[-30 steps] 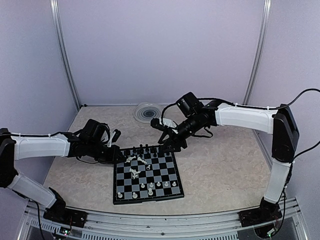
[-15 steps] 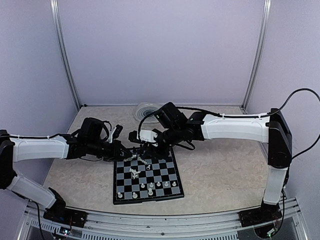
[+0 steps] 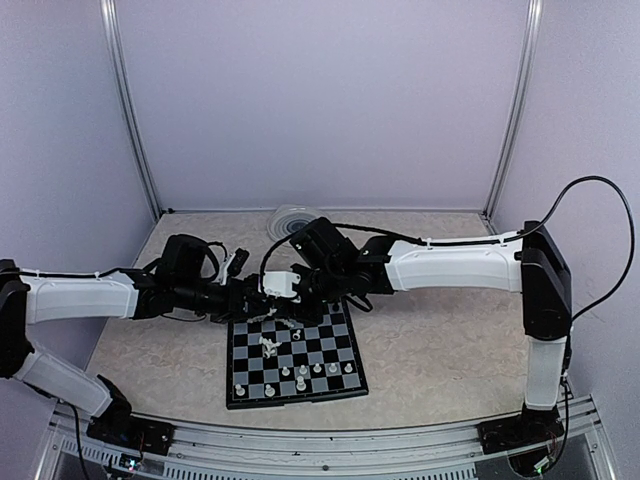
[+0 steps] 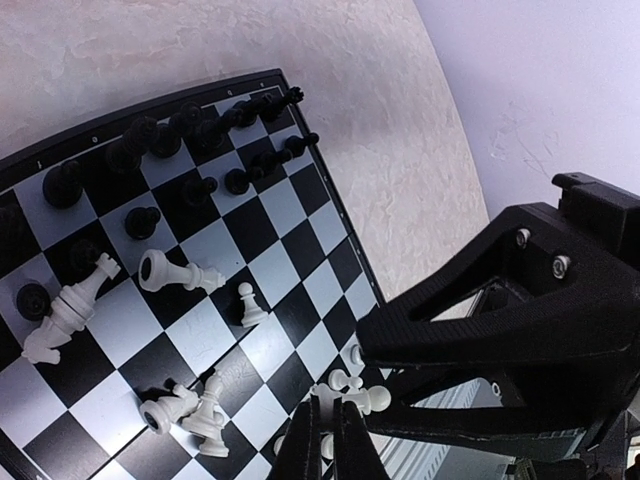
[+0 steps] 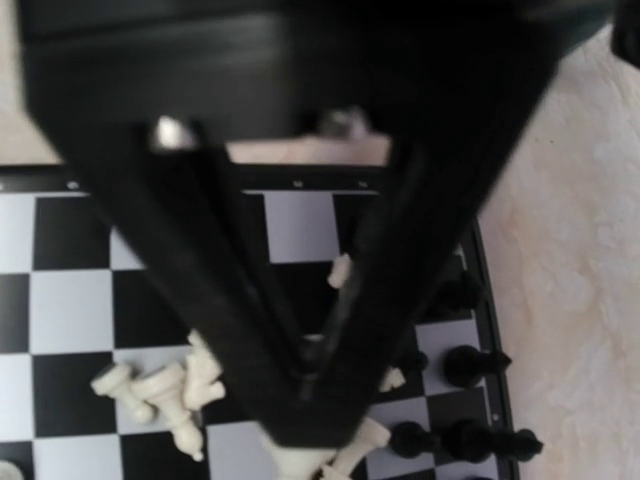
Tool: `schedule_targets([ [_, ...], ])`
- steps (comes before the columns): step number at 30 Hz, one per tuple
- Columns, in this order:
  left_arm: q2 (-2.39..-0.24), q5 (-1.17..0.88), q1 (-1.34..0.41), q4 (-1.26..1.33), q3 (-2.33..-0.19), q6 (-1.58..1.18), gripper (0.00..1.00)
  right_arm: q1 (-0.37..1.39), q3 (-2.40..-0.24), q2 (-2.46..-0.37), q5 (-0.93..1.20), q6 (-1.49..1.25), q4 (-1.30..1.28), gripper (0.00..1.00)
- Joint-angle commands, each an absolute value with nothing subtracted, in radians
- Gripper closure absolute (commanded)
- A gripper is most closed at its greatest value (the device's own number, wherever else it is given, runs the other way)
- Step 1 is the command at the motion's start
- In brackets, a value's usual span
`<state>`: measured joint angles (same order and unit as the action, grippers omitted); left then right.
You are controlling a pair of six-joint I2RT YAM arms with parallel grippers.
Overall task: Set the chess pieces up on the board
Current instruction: Pass from the left arm to the right, then place the pawn at c2.
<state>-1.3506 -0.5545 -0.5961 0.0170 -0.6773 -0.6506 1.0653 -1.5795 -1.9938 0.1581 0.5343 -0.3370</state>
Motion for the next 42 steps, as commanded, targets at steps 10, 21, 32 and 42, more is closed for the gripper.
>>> schedule_targets([
  [10,-1.365,-0.582,-0.612,0.057,-0.667,-0.655,0.96,1.072,-1.609,-2.011,0.193,0.535,-0.320,0.81],
  [21,-1.357,-0.516,-0.609,-0.011,-0.705,-0.620,0.66,1.072,-1.639,-2.020,0.255,0.562,-0.404,0.96],
  [32,-1.300,-0.019,-0.505,-0.361,-0.957,-0.399,0.53,1.142,-1.787,-2.124,0.216,0.672,-0.674,0.96],
  [42,-1.203,0.043,-0.328,-0.279,-0.873,-0.340,0.51,1.209,-1.935,-2.282,0.229,0.683,-0.828,0.96],
])
